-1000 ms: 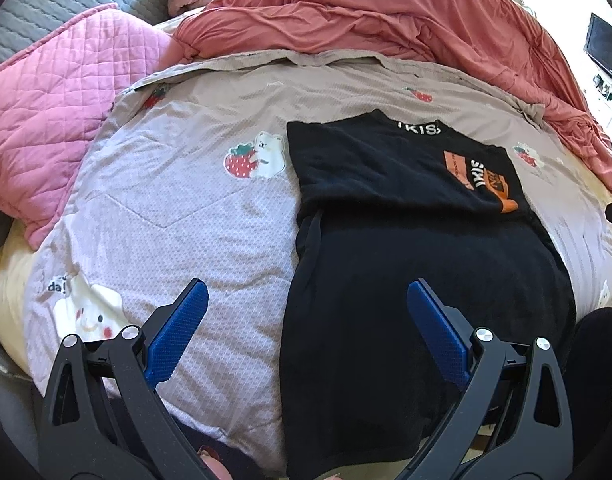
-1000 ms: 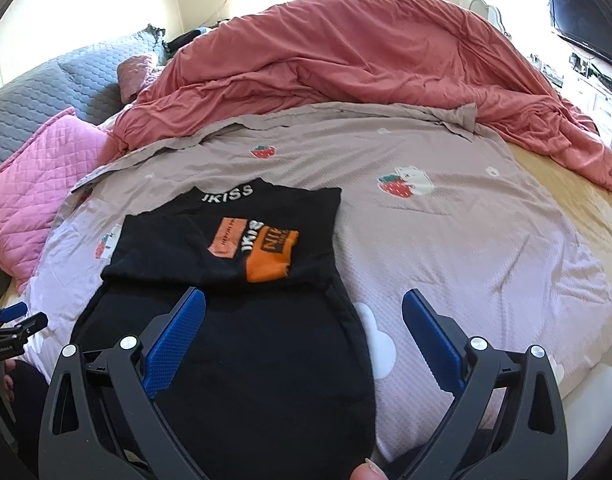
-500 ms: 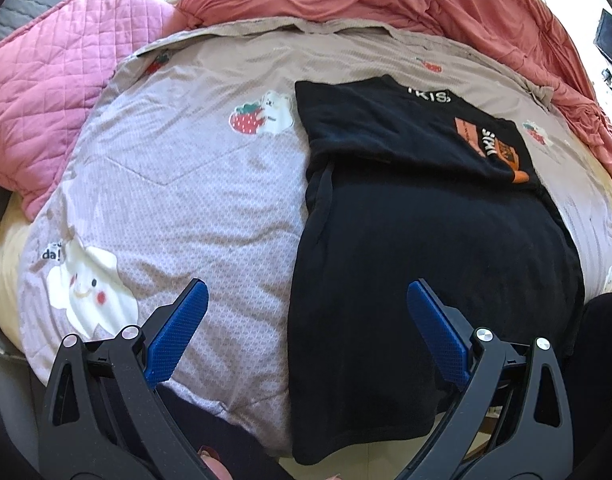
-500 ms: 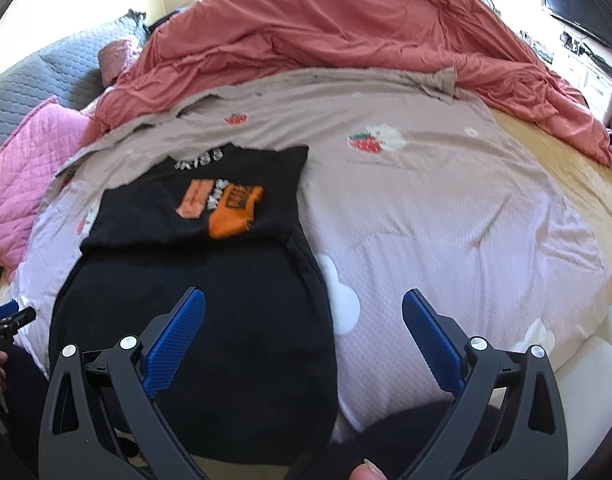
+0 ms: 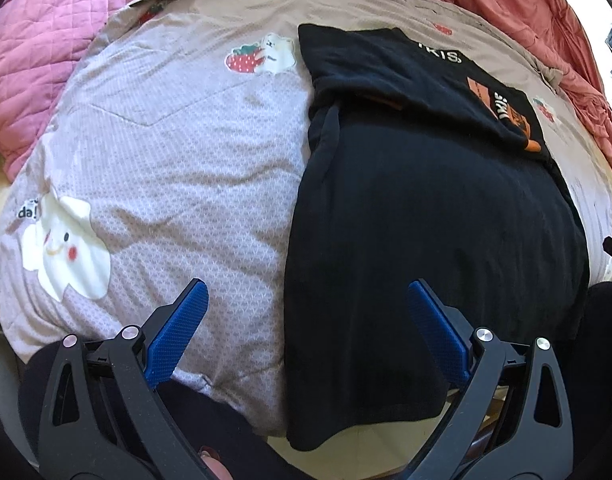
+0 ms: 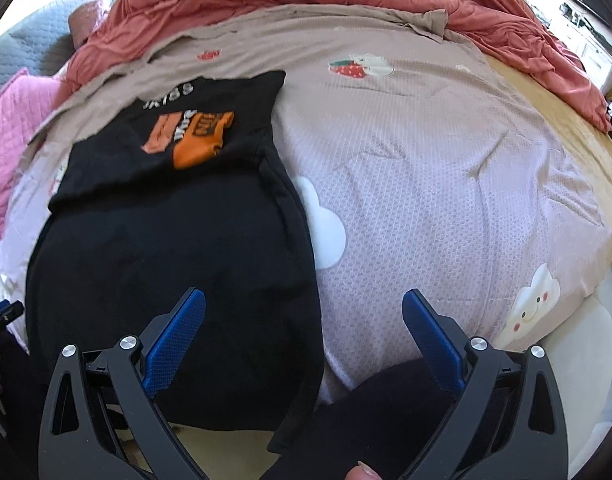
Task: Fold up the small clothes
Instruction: 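Move both open tools back toward the hem of the black shirt, then grasp the shirt hem with the left tool while the right tool grasps it too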
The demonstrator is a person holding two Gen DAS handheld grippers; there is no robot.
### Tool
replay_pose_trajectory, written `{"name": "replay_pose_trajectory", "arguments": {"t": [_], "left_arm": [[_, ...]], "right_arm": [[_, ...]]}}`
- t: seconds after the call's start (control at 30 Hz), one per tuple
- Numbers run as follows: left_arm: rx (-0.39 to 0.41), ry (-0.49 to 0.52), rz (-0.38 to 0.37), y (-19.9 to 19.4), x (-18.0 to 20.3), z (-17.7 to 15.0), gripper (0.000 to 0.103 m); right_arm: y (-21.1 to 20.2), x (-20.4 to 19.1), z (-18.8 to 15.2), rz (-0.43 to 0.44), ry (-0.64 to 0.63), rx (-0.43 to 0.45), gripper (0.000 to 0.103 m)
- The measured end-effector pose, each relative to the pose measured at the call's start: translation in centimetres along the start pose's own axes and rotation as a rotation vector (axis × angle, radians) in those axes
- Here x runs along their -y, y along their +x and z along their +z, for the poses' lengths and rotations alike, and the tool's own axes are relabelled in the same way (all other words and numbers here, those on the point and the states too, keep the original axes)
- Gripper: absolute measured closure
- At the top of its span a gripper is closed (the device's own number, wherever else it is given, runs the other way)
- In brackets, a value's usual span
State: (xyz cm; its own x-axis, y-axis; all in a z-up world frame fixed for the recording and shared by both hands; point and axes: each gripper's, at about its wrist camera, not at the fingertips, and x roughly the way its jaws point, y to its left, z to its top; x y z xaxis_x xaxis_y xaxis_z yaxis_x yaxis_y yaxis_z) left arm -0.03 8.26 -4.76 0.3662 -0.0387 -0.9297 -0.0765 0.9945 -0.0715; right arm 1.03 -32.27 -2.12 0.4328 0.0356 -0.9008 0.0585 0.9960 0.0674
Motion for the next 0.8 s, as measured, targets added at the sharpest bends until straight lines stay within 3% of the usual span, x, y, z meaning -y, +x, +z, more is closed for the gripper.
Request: {"name": "replay_pose_trajectory", "arguments": {"t": [0.13,0.6,0.73,0.77,0.8], "left_arm": [[-0.022,-0.002,-0.005,0.2,0.0,-0.8,0.009],[-0.085,-0.003,-0.008,1.8,0.2,-1.3,0.009],[-0.095,-0.005,-0.038,2.1,0.3,-1.4,0.009],[-0.105,-0.007,-0.043,2.4,0.3,-1.4,0.009],[-0.109,-0.010,-0.045,2.5,0.3,-1.4,0.009]], "right_arm": [[0.5,-0.5,-0.1,-0.004,-0.027,-0.016,0.005],[4.3,-0.1,-0.8,0.012,-0.006,-0.193,0.005],[4.4,-0.4,-0.9,0.026,-0.016,-0.193,0.006],[4.4,-0.6,-0.9,0.032,-0.022,-0.192,0.007],[4.3,-0.8,-0.9,0.044,-0.029,-0.190,0.019]]}}
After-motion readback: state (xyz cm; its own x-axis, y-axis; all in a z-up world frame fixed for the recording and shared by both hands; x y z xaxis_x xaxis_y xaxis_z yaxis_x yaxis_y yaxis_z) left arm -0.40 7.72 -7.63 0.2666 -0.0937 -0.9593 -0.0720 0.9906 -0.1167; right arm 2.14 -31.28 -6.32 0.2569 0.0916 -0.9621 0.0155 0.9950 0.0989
